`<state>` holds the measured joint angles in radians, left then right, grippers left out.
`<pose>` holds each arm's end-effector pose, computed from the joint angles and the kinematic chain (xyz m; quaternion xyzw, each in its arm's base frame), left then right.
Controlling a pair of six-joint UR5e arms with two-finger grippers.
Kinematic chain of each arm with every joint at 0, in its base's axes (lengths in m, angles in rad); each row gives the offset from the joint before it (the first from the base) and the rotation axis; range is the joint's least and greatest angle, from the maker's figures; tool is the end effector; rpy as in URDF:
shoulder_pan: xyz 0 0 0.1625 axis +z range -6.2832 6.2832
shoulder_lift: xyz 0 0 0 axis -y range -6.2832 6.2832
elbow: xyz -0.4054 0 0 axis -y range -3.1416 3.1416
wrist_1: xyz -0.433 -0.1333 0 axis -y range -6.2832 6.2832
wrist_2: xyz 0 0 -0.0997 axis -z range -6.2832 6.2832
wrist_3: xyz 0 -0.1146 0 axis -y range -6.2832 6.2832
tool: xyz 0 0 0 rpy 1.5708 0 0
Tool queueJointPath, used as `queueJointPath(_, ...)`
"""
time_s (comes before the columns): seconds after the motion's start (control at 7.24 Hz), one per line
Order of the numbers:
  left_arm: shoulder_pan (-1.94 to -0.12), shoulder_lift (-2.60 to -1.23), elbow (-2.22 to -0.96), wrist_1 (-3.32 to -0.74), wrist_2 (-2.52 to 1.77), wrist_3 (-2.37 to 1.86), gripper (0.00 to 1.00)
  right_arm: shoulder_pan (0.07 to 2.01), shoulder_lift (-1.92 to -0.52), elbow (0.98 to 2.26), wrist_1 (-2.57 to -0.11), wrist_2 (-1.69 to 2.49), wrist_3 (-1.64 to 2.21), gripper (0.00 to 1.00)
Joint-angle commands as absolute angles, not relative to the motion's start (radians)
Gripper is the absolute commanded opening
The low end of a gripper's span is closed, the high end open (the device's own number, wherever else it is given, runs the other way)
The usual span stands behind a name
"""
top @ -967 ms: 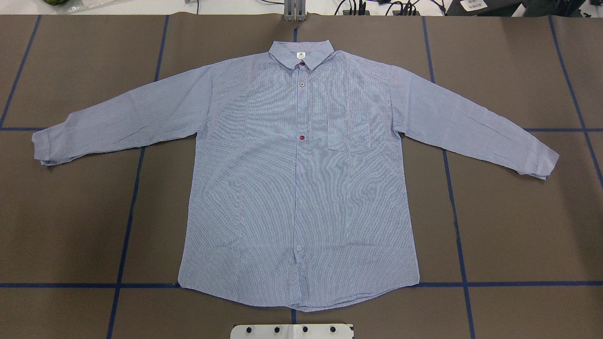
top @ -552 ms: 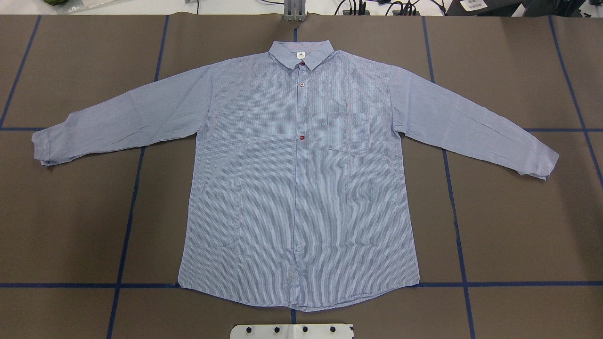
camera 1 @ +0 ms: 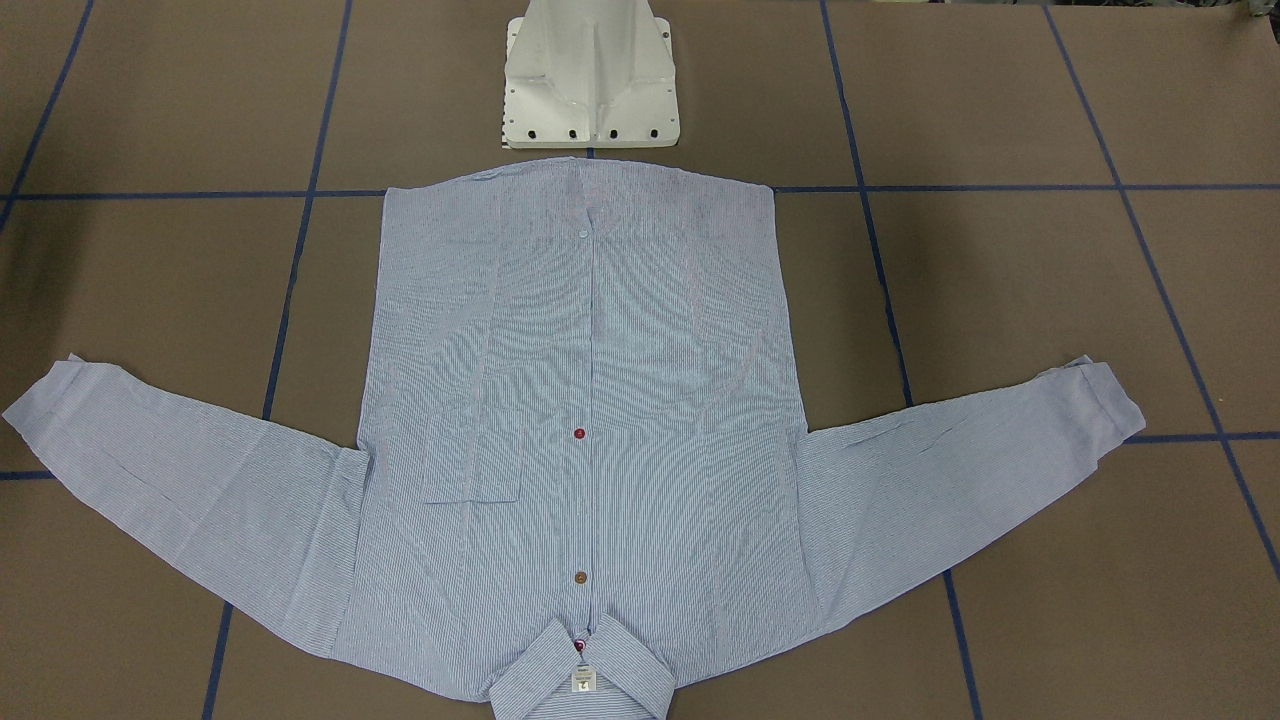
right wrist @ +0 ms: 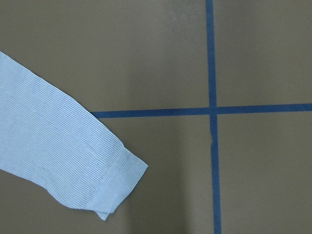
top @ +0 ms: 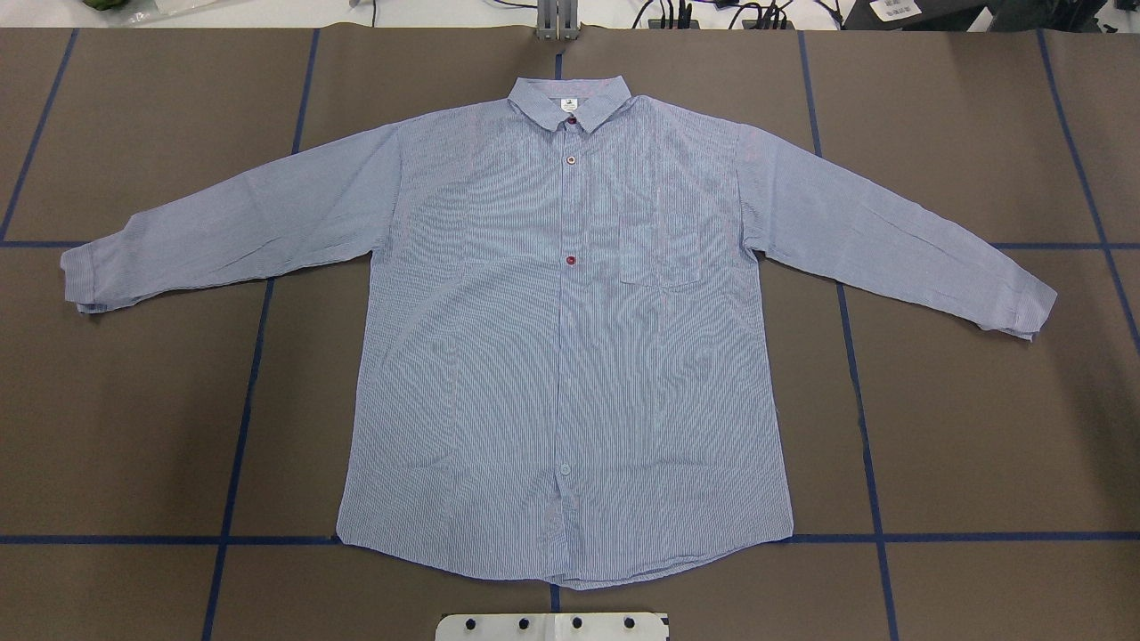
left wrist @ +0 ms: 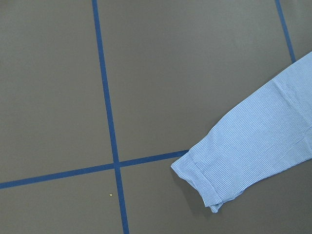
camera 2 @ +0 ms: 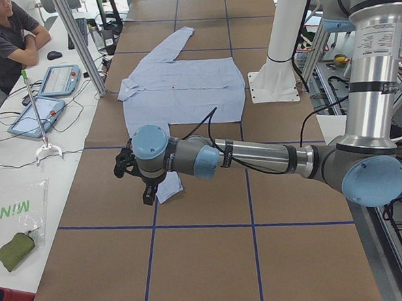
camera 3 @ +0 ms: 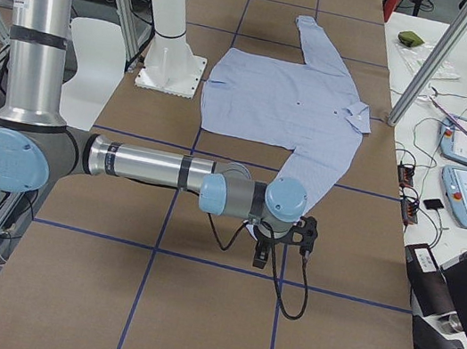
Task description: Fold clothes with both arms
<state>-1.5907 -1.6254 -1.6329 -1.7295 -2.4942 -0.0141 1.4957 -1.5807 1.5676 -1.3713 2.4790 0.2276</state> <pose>-0.0532 -0.5660 0.5563 0.1242 0.4409 0.0461 0.8877 0.0023 -0.5417 0.6244 0.0168 -0.4444 0.0275 0.8953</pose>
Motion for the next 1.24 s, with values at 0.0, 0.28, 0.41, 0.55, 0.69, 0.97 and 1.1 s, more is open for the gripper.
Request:
queueJointPath(0.0,-1.589,-1.624,-1.611,-1.750,-2.490,-0.020,0.99,1.329,-1.641,1.557,-1.005,2.325,0.519,1.00)
queueJointPath(0.28,-1.589,-1.625,-1.614,-1.764,-2.499,-0.014,0.99,1.212,-1.660,1.542,-0.922,2.270,0.702,1.00)
queueJointPath(0.41,-1.589,-1.620,-1.626,-1.764,-2.496,-0.005,0.99,1.153,-1.660,1.540,-0.920,2.263,0.739,0.99)
queueJointPath(0.55,-1.589,-1.612,-1.626,-1.813,-2.484,-0.005,0.99,1.122,-1.655,1.555,-0.920,2.263,0.741,0.99)
queueJointPath(0.69,-1.589,-1.561,-1.625,-1.936,-2.453,-0.006,0.99,1.097,-1.664,1.548,-0.904,2.260,0.742,0.90)
queueJointPath(0.97,-1.589,-1.543,-1.623,-2.005,-2.428,-0.020,0.99,1.074,-1.671,1.543,-0.903,2.247,0.741,0.89)
queueJointPath(1.1,-1.589,-1.543,-1.626,-2.005,-2.430,-0.020,0.99,1.068,-1.671,1.536,-0.904,2.231,0.739,0.89)
